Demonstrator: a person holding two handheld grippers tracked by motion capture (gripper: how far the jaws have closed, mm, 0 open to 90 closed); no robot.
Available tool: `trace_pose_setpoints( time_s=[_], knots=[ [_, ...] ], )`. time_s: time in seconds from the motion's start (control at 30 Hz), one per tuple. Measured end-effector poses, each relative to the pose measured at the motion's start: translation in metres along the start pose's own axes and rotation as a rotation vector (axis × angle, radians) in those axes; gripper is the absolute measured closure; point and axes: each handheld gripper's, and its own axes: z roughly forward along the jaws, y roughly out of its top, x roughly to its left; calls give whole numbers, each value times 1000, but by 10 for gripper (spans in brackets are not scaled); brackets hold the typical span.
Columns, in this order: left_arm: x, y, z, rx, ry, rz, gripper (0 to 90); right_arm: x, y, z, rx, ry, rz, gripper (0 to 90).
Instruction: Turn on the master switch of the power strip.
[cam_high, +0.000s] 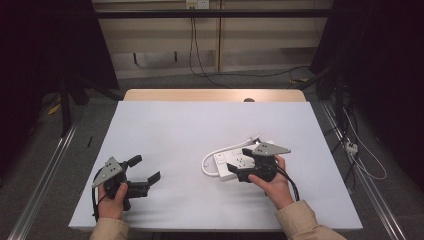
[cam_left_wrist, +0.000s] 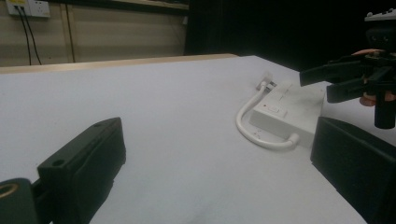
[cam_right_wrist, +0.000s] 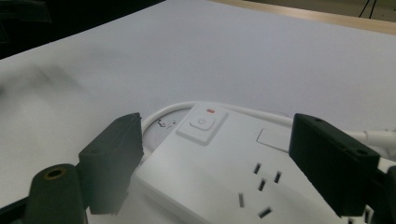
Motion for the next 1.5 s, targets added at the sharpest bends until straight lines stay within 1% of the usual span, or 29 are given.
trace_pose_setpoints(
  time_s=[0.17, 0.53, 0.6, 0.7, 0.87, 1.0, 1.2, 1.5],
  knots=[
    [0, 0, 0, 2, -2, 1, 28, -1, -2, -9, -7, -3, 1, 173],
    [-1, 0, 2, 9, -4, 8, 28, -5, -9, -23, -17, -6, 4, 173],
    [-1, 0, 2, 7, -4, 5, 28, -6, -10, -26, -15, -8, -7, 173],
    [-1, 0, 2, 7, -3, 6, 28, -6, -11, -30, -15, -10, -9, 173],
    [-1, 0, 1, 10, -4, 13, 28, -9, -15, -35, -16, -13, -3, 173],
    [-2, 0, 2, 8, -2, 9, 28, -11, -17, -39, -20, -12, 8, 173],
    [-2, 0, 2, 6, -3, 8, 28, -14, -20, -44, -17, -22, 4, 173],
    [-2, 0, 1, 4, -3, 7, 28, -17, -24, -49, -15, -25, 12, 174]
  ],
)
